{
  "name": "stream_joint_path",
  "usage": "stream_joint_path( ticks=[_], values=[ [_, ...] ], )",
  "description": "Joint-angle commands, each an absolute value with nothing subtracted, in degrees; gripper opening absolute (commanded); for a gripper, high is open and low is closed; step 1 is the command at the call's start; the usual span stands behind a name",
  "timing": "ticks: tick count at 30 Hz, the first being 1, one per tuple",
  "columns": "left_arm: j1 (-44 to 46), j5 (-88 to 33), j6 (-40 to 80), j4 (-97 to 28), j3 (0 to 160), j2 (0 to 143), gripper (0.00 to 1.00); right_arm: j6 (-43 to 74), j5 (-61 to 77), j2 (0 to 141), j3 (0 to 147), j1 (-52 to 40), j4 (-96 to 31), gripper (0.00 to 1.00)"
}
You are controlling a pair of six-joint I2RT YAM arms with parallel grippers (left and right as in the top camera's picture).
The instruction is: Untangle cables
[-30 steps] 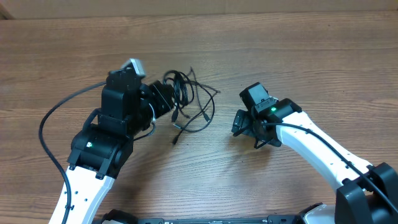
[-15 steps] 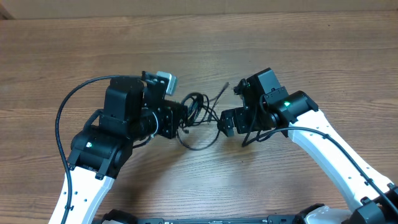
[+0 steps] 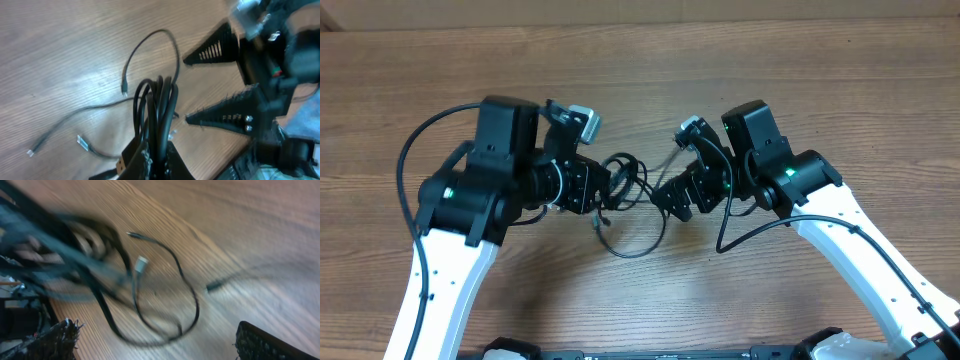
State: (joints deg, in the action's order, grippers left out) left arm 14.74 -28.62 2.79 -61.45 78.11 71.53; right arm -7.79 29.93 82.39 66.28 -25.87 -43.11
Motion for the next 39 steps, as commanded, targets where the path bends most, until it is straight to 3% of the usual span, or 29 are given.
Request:
stream_joint_path(
  ticks=[1, 18, 27, 39],
  values=[
    [14.48, -30.33, -1.34, -63.99, 80.79, 74.28, 0.04, -9.54, 33.65, 81.01, 67.70, -25.65, -40.56, 1.00],
    [14.48, -36.91, -1.54, -63.22, 84.07, 74.83, 0.04, -12.53, 33.58, 81.19, 67.51, -25.80, -38.20, 1.00],
    [14.48, -21.98, 0.64, -64.42, 84.05, 74.85, 0.04, -12.51, 33.54, 75.61, 69.73, -24.86, -38.50, 1.00],
    [14.66, -26.65, 0.54, -63.81, 84.05, 74.85, 0.04, -21.19, 32.71, 75.64, 68.99, -24.73, -37.87, 1.00]
  ],
)
